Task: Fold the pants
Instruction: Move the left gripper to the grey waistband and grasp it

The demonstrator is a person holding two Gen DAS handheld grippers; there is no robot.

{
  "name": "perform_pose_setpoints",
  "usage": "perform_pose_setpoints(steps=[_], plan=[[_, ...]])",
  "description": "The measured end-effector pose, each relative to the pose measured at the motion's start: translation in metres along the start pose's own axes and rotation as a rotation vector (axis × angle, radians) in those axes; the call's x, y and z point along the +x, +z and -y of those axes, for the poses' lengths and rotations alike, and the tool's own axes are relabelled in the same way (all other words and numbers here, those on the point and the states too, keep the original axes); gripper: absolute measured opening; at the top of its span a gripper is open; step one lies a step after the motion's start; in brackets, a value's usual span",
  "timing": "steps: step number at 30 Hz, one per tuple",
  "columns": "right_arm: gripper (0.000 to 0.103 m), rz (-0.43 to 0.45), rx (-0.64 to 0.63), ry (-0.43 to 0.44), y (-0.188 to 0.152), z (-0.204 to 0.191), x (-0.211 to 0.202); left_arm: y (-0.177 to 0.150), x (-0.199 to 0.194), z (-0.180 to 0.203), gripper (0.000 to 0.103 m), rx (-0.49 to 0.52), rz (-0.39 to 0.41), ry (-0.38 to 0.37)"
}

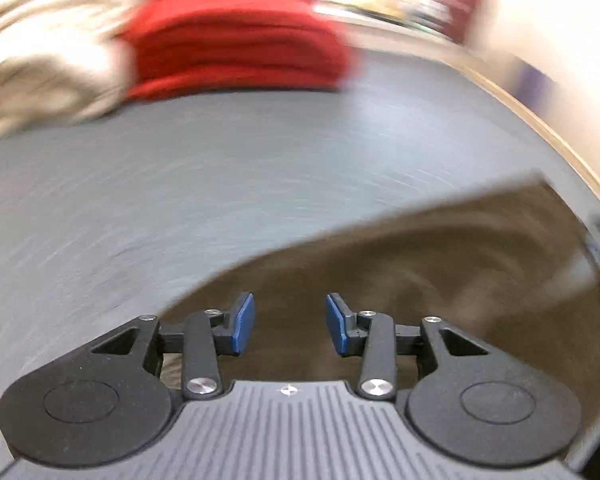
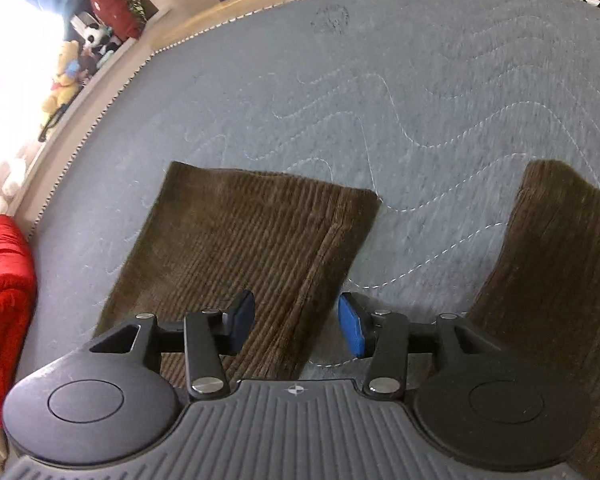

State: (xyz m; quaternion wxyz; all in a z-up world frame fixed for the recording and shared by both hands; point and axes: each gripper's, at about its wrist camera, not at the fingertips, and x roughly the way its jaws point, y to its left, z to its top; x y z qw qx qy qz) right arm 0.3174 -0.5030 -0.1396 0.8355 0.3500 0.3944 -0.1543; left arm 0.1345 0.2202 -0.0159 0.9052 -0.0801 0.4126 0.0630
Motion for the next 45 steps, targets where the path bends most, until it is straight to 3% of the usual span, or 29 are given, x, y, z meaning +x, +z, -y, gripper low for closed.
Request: perform_pose_setpoints(steps=[3, 5, 6, 7, 10, 12, 17, 18, 20, 21, 25, 26, 28, 32, 37, 42, 45], plan=[[0.047, 0.03, -0.052, -0.026, 0.0, -0.016, 0.009, -0.006, 0.013, -0.06, 0.046, -0.243, -0.061, 0.062], [0.033, 0.053, -0.096, -0.071, 0.0, -0.025, 0.016, -0.009, 0.024, -0.087, 0.049, -0.352, -0.101, 0.092], [0.019, 0.06, -0.111, -0.1, 0.0, -0.028, 0.019, -0.01, 0.028, -0.098, 0.052, -0.387, -0.11, 0.096], [0.013, 0.066, -0.12, -0.119, 0.0, -0.03, 0.023, -0.011, 0.032, -0.107, 0.057, -0.412, -0.121, 0.108], [0.008, 0.083, -0.138, -0.137, -0.001, -0.03, 0.025, -0.015, 0.048, -0.123, 0.063, -0.471, -0.17, 0.095], [0.007, 0.122, -0.169, -0.161, -0.001, -0.034, 0.018, -0.016, 0.065, -0.126, 0.068, -0.492, -0.204, 0.072], [0.006, 0.234, -0.152, -0.293, -0.003, -0.035, 0.0, -0.023, 0.094, -0.122, 0.068, -0.46, -0.261, 0.022], [0.006, 0.234, -0.144, -0.32, -0.004, -0.032, -0.001, -0.021, 0.097, -0.116, 0.065, -0.416, -0.253, 0.048], [0.006, 0.225, -0.106, -0.352, -0.007, -0.025, 0.0, -0.017, 0.1, -0.11, 0.045, -0.346, -0.243, 0.073], [0.006, 0.208, -0.098, -0.348, -0.008, -0.023, 0.003, -0.014, 0.097, -0.109, 0.041, -0.321, -0.22, 0.084], [0.013, 0.174, -0.083, -0.293, -0.004, -0.021, 0.002, 0.0, 0.073, -0.108, 0.039, -0.254, -0.074, 0.127], [0.013, 0.18, -0.08, -0.267, -0.001, -0.024, -0.002, 0.0, 0.074, -0.106, 0.04, -0.243, -0.091, 0.128], [0.026, 0.205, -0.091, -0.255, 0.003, -0.031, -0.014, -0.006, 0.082, -0.104, 0.044, -0.236, -0.163, 0.138], [0.031, 0.248, -0.146, -0.226, 0.003, -0.06, -0.043, -0.002, 0.067, -0.096, 0.049, -0.247, -0.133, 0.177], [0.032, 0.292, -0.362, -0.05, -0.02, -0.112, -0.103, -0.001, 0.04, -0.082, 0.049, -0.239, -0.096, 0.126], [0.033, 0.275, -0.558, 0.174, -0.063, -0.148, -0.178, -0.006, 0.011, -0.062, 0.049, -0.193, -0.164, 0.075], [0.039, 0.269, -0.66, 0.282, -0.093, -0.157, -0.229, -0.025, -0.01, -0.044, 0.05, -0.102, -0.231, 0.044]])
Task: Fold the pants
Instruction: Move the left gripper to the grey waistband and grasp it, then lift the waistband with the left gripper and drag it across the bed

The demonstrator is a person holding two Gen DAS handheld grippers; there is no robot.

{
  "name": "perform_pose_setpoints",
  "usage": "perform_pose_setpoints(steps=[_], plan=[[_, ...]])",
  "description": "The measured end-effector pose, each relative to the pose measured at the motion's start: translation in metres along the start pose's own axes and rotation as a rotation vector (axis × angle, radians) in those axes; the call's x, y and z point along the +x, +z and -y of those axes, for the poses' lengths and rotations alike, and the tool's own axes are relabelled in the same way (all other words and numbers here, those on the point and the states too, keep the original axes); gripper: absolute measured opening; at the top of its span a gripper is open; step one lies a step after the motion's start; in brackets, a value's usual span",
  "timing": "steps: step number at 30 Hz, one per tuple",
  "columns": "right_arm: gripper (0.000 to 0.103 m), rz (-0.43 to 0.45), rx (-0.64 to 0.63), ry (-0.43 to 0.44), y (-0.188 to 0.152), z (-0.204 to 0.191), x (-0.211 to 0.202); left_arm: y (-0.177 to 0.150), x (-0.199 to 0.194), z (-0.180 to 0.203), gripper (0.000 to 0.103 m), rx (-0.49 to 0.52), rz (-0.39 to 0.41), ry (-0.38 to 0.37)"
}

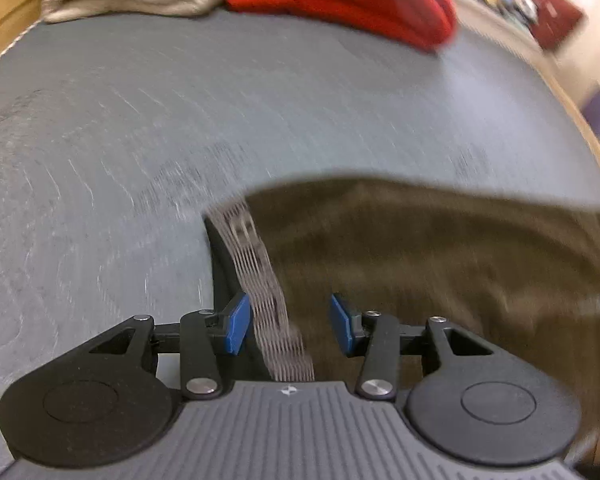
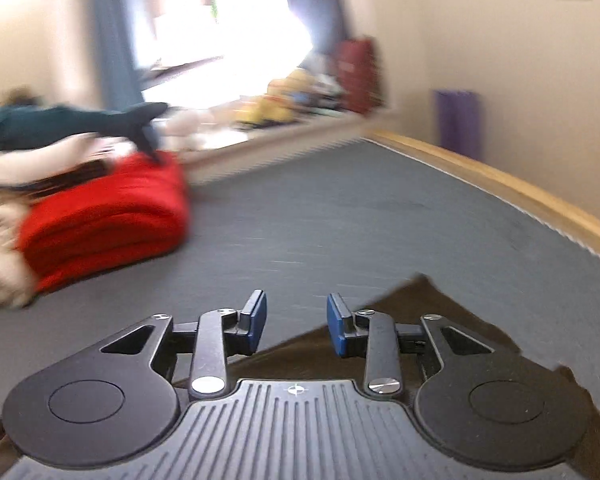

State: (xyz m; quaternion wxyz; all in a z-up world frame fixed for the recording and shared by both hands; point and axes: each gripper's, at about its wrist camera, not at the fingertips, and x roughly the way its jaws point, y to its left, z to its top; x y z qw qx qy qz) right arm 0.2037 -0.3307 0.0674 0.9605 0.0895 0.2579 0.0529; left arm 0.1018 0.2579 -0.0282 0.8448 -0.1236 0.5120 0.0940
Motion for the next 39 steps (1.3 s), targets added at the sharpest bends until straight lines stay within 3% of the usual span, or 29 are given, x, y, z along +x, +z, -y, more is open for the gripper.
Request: perform_pose_setpoints(steps=[4, 7, 8, 12, 16, 19, 23, 25, 27, 29, 31, 34, 39], plan=[[0.045, -0.012, -0.021, 0.12, -0.003, -0.017, -0.057, -0.042, -0.004, 0.009, 0.058, 0.116, -0.069, 0.019], [0.049, -0.029, -0.032, 0.153, -0.015, -0.014, -0.078, -0.071, 0.021, -0.002, 0.058, 0.105, -0.173, 0.033], [0.049, -0.027, -0.05, 0.144, -0.019, -0.015, -0.078, -0.077, 0.034, -0.007, 0.058, 0.097, -0.226, 0.037], [0.049, -0.051, -0.092, 0.013, -0.04, -0.004, -0.068, -0.086, 0.041, -0.011, 0.058, 0.119, -0.232, -0.011], [0.049, -0.091, 0.017, -0.011, -0.04, 0.014, -0.059, -0.094, 0.053, -0.009, 0.059, 0.165, -0.293, -0.027], [0.049, -0.108, 0.04, -0.053, -0.045, 0.021, -0.056, -0.094, 0.055, -0.006, 0.056, 0.199, -0.293, -0.028], [0.049, -0.134, 0.099, -0.04, -0.05, 0.026, -0.053, -0.097, 0.046, 0.001, 0.028, 0.276, -0.256, -0.041], [0.049, -0.137, 0.1, -0.046, -0.053, 0.025, -0.052, -0.101, 0.037, 0.006, 0.021, 0.338, -0.225, -0.036], [0.049, -0.136, 0.101, -0.044, -0.051, 0.021, -0.048, -0.103, 0.025, 0.0, 0.019, 0.339, -0.201, -0.05], [0.049, -0.134, 0.095, -0.04, -0.051, 0.019, -0.047, -0.109, 0.023, 0.001, 0.009, 0.393, -0.19, 0.011], [0.049, -0.134, 0.091, -0.036, -0.05, 0.017, -0.045, -0.121, 0.031, 0.004, 0.009, 0.453, -0.22, 0.07], [0.049, -0.144, 0.076, -0.029, -0.051, 0.013, -0.043, -0.12, 0.025, 0.01, 0.011, 0.477, -0.181, 0.06], [0.049, -0.146, 0.084, -0.023, -0.049, 0.01, -0.041, -0.103, 0.0, 0.008, 0.026, 0.389, -0.012, 0.018]])
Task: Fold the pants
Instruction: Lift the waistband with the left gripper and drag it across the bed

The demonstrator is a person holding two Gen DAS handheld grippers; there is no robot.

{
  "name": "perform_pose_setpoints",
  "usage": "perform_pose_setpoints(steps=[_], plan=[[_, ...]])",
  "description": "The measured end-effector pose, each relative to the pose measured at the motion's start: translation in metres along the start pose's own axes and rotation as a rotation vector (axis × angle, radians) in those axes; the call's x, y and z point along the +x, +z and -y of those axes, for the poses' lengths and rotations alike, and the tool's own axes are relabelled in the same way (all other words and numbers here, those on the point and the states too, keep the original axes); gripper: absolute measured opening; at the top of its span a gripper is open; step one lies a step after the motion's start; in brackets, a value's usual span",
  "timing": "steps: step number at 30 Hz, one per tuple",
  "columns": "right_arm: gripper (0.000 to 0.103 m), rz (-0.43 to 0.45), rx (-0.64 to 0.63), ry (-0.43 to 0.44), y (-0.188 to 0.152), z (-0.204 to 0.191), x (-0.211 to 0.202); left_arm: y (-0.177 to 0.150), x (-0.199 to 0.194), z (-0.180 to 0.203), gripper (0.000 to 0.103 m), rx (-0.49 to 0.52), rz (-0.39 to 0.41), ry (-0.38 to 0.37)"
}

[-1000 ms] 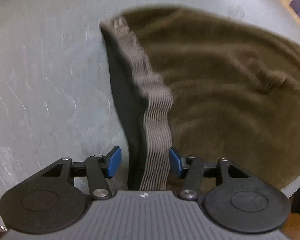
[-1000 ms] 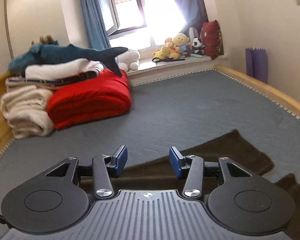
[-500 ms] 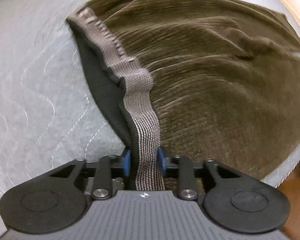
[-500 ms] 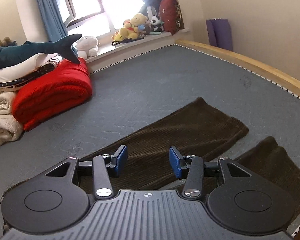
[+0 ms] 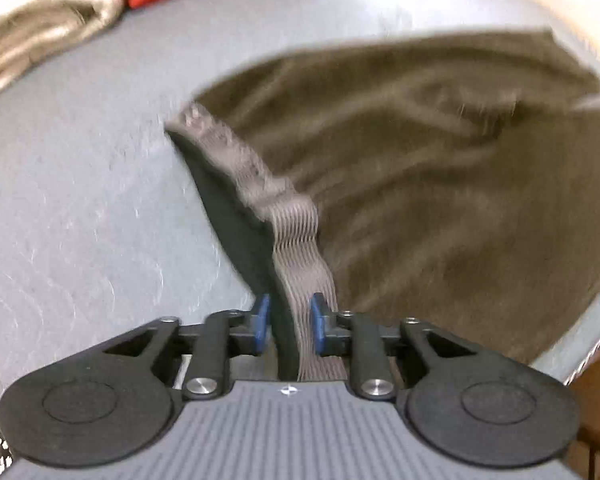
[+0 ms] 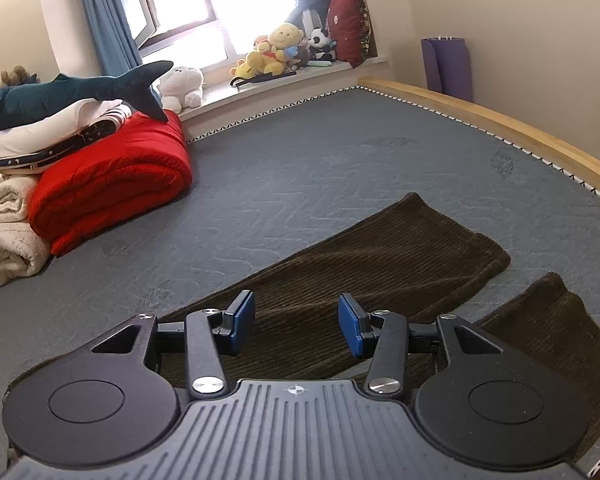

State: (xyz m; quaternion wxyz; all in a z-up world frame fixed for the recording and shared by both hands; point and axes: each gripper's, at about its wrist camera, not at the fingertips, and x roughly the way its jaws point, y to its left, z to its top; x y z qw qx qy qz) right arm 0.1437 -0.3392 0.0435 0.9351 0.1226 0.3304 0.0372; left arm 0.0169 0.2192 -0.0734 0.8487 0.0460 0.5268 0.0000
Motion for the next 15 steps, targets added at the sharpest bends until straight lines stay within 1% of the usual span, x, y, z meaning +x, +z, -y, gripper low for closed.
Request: perform_pose_setpoints(steps=[2, 3, 4, 5, 6, 8, 9, 10, 11, 13, 15], plan=[[0.049, 0.0, 0.0, 0.004, 0.0, -0.001, 0.0, 0.004, -0.004, 0.006, 0.026, 0.008, 0.034, -0.038], [0.049, 0.0, -0.001, 0.004, 0.0, -0.002, 0.0, 0.003, -0.005, 0.012, 0.027, 0.034, 0.043, -0.048], [0.049, -0.003, -0.003, 0.004, 0.0, -0.001, 0.001, 0.003, -0.003, 0.02, 0.029, 0.084, 0.05, -0.052], [0.049, -0.007, -0.003, 0.003, 0.0, -0.001, 0.002, 0.002, 0.002, 0.028, 0.034, 0.136, 0.048, -0.054], [0.049, -0.01, -0.002, 0.003, -0.001, -0.001, 0.002, 0.001, 0.008, 0.033, 0.036, 0.179, 0.028, -0.046], [0.049, -0.014, -0.002, 0.005, 0.0, 0.0, 0.003, -0.006, 0.034, 0.039, 0.036, 0.255, -0.1, 0.031], [0.049, -0.016, -0.003, 0.004, 0.0, 0.0, 0.003, -0.01, 0.042, 0.042, 0.036, 0.297, -0.137, 0.059], [0.049, -0.018, -0.005, 0.004, 0.001, 0.001, 0.004, -0.011, 0.041, 0.045, 0.037, 0.328, -0.125, 0.064], [0.049, -0.02, -0.004, 0.003, 0.001, 0.001, 0.004, -0.008, 0.038, 0.047, 0.037, 0.33, -0.111, 0.065], [0.049, -0.022, 0.0, 0.003, 0.003, 0.003, 0.004, 0.0, 0.029, 0.044, 0.037, 0.289, -0.061, 0.063], [0.049, -0.024, 0.001, 0.0, 0.002, 0.004, 0.005, 0.005, 0.017, 0.041, 0.042, 0.259, 0.007, 0.049]])
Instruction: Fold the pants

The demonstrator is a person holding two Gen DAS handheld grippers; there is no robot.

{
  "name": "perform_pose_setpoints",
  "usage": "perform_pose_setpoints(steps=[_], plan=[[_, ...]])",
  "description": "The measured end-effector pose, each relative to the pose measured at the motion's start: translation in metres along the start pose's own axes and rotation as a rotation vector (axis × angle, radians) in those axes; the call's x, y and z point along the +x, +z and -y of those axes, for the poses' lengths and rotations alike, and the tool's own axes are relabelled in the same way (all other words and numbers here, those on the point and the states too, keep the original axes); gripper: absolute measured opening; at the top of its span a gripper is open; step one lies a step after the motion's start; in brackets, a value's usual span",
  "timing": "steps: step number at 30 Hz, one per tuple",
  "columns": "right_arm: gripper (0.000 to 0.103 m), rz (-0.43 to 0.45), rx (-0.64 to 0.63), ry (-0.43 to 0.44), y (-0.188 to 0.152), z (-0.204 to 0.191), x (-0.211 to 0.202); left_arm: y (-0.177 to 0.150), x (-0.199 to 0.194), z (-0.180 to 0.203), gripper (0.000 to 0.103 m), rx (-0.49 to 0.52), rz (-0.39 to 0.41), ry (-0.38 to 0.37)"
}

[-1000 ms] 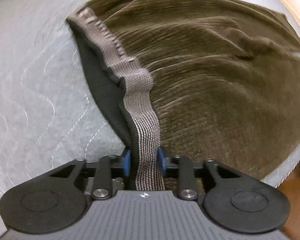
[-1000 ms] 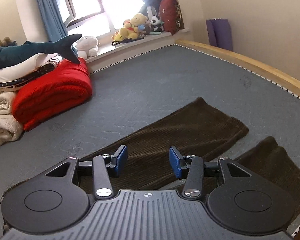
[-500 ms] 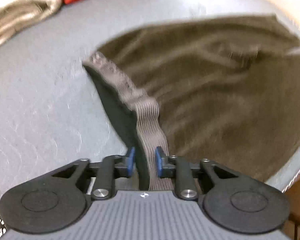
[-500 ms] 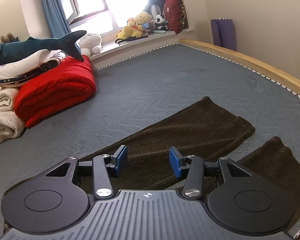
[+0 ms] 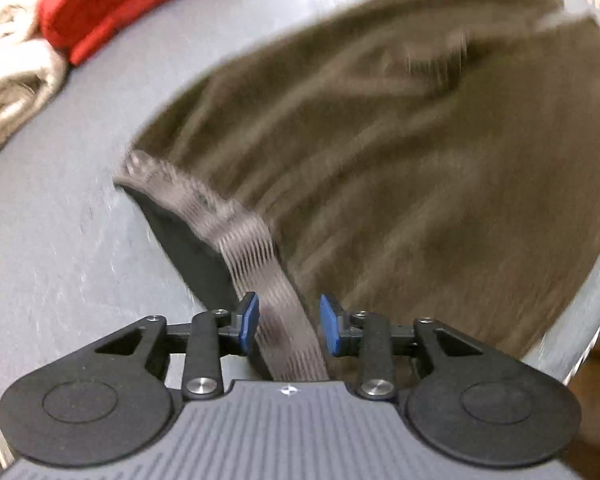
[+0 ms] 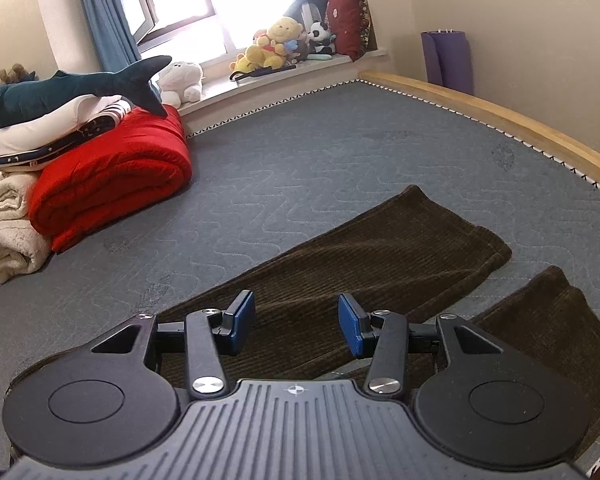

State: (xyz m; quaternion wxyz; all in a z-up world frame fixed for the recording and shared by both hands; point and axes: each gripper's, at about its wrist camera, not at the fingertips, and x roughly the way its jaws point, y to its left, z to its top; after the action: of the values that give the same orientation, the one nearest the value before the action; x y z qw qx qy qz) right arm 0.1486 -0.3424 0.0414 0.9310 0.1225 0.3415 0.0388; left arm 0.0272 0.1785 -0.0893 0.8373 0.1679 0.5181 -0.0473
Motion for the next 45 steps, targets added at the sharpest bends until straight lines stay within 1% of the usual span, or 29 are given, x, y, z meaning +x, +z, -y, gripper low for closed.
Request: perform_pose_setpoints(steps=[2, 3, 5, 6, 8, 9, 12, 14, 17, 19, 21, 24, 30, 33, 35, 41, 43, 45], plan=[[0.049, -0.001, 0.0, -0.005, 0.0, 0.0, 0.001, 0.007, -0.006, -0.003, 0.051, -0.023, 0.056, 0.013], [0.049, -0.002, -0.002, -0.008, 0.0, -0.001, 0.001, 0.009, -0.008, -0.003, 0.053, -0.026, 0.078, 0.026], [0.049, -0.003, -0.008, -0.018, -0.001, -0.001, 0.003, 0.017, -0.007, -0.003, 0.061, -0.03, 0.117, 0.059], [0.049, -0.002, -0.01, -0.02, -0.001, -0.001, 0.003, 0.02, -0.008, -0.003, 0.063, -0.033, 0.136, 0.073], [0.049, -0.002, -0.012, -0.022, -0.002, -0.002, 0.005, 0.026, -0.014, -0.002, 0.075, -0.048, 0.179, 0.126], [0.049, -0.001, -0.013, -0.02, -0.002, -0.003, 0.005, 0.028, -0.017, -0.002, 0.076, -0.058, 0.202, 0.15], [0.049, 0.003, -0.031, -0.015, -0.003, -0.006, 0.006, 0.035, -0.02, -0.004, 0.076, -0.085, 0.257, 0.18], [0.049, 0.0, -0.052, -0.017, -0.006, -0.009, 0.007, 0.04, -0.022, -0.002, 0.076, -0.092, 0.27, 0.193], [0.049, -0.03, -0.089, -0.015, -0.009, -0.013, 0.011, 0.048, -0.024, -0.002, 0.076, -0.119, 0.28, 0.201], [0.05, -0.054, -0.104, -0.007, -0.011, -0.014, 0.015, 0.053, -0.023, -0.004, 0.078, -0.145, 0.276, 0.187], [0.06, -0.083, -0.125, -0.008, -0.014, -0.016, 0.019, 0.06, -0.022, -0.007, 0.079, -0.183, 0.261, 0.162], [0.061, -0.117, -0.161, -0.027, -0.019, -0.021, 0.026, 0.067, -0.017, -0.01, 0.079, -0.224, 0.23, 0.113], [0.062, -0.134, -0.154, -0.021, -0.017, -0.026, 0.032, 0.08, -0.011, -0.002, 0.079, -0.208, 0.213, 0.099], [0.064, -0.147, -0.159, -0.024, -0.016, -0.03, 0.036, 0.085, -0.009, 0.002, 0.079, -0.192, 0.214, 0.093], [0.064, -0.154, -0.174, -0.015, -0.017, -0.033, 0.04, 0.088, -0.006, 0.004, 0.079, -0.185, 0.214, 0.087], [0.064, -0.163, -0.226, -0.035, -0.018, -0.045, 0.048, 0.095, -0.005, 0.008, 0.079, -0.171, 0.222, 0.07], [0.064, -0.156, -0.232, -0.035, -0.018, -0.049, 0.047, 0.096, -0.006, 0.008, 0.079, -0.169, 0.23, 0.061], [0.064, -0.122, -0.252, -0.04, -0.015, -0.053, 0.043, 0.096, -0.007, 0.008, 0.079, -0.162, 0.239, 0.056]])
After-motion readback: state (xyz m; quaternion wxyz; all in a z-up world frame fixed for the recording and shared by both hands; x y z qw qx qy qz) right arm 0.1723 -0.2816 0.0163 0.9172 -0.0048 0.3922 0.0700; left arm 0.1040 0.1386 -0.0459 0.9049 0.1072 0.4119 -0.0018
